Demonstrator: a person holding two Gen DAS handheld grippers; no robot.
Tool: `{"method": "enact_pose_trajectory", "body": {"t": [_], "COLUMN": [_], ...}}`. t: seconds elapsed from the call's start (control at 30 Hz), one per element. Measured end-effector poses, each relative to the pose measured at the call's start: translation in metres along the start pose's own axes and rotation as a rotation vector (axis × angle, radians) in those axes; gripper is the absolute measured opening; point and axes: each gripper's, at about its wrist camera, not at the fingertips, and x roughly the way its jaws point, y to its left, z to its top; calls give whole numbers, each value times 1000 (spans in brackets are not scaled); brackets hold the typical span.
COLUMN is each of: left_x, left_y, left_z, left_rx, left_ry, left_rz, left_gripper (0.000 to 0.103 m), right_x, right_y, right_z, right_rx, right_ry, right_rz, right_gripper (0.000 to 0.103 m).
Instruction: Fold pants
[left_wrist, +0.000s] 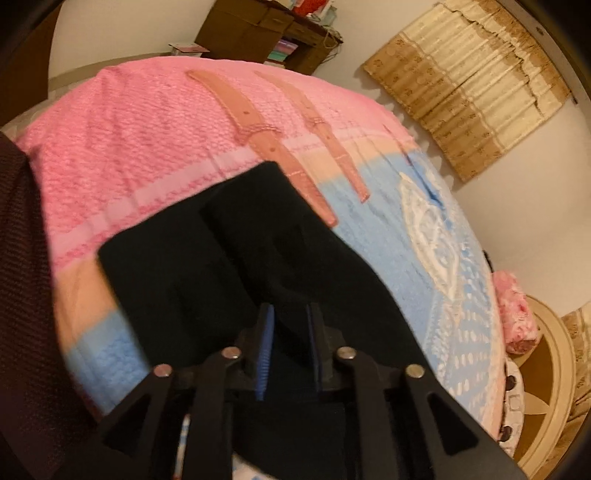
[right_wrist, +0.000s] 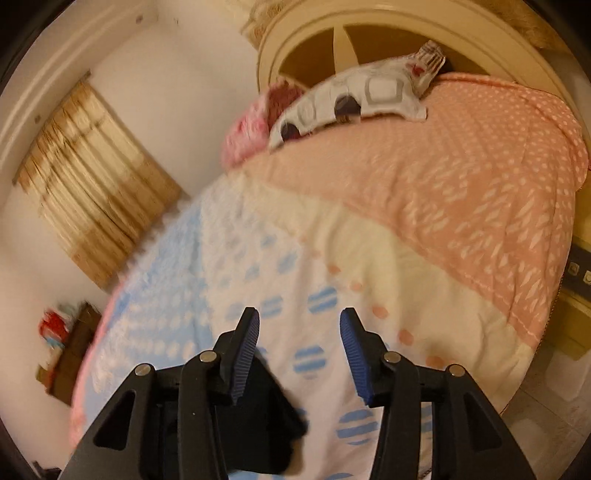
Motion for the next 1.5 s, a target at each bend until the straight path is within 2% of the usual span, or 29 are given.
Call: {"method": "enact_pose_trajectory", "body": {"t": [0.1,0.13,0.2,0.3,0.37,0.47,0.5,0.57,0.6,0.63,0.7,0.8,0.87,0.9,0.97,1.0,1.03,1.07,1.1,1.2,1.3,1.5], "left_x": [11,16,26,29,28,21,15,8,11,15,26,30,31,31,32,30,27,25,21,4,-2,21], "left_y": [-3,-4,1,9,13,13,12,9,8,8,11,9,12,14,15,14,15,16,16,11,6,2], "left_z": [-3,-5,-14,-30,-36,-39,-41,-38,-34,-29,-22,-15,-14,-14,-16,-16,-17,-18,-18,-15,-10,-2], "left_rx": [-49,-69,-136,-212,-247,-271,-279,-252,-237,-236,-254,-275,-322,-348,-364,-347,-335,-331,-332,-298,-281,-277], "left_ry": [9,19,39,39,11,-12,-42,-106,-105,-94,-74,-106,-116,-124,-121,-120,-121,-121,-118,-163,-168,-108], "left_rz": [-82,-92,-93,-95,-115,-72,-49,-25,-19,-22,-52,-88,-117,-156,-218,-223,-242,-292,-331,-320,-322,-229], "left_gripper": [27,34,38,38,39,39,39,53,65,69,69,76,76,75,64,46,22,11,8,8,8,8], "right_x": [0,3,11,22,27,32,33,32,33,34,34,32,25,24,20,17,15,13,9,-1,-2,27], "right_y": [25,33,49,63,72,82,83,83,84,83,81,76,70,68,60,54,49,46,42,33,33,43], "right_z": [-9,-12,-21,-35,-43,-51,-51,-50,-50,-50,-49,-48,-48,-49,-51,-53,-54,-55,-56,-62,-68,-77], "right_rx": [-73,-88,-91,-81,-109,-143,-144,-144,-144,-142,-136,-123,-103,-88,-41,-7,20,36,60,131,190,286], "right_ry": [21,39,74,116,141,166,170,164,162,159,158,151,147,147,148,148,148,147,147,152,173,304], "right_rz": [47,65,102,146,155,160,163,158,156,151,146,147,158,161,166,170,174,177,186,243,303,334], "right_gripper": [48,48,48,48,48,48,48,48,48,48,48,48,48,48,48,48,48,48,48,48,48,55]}}
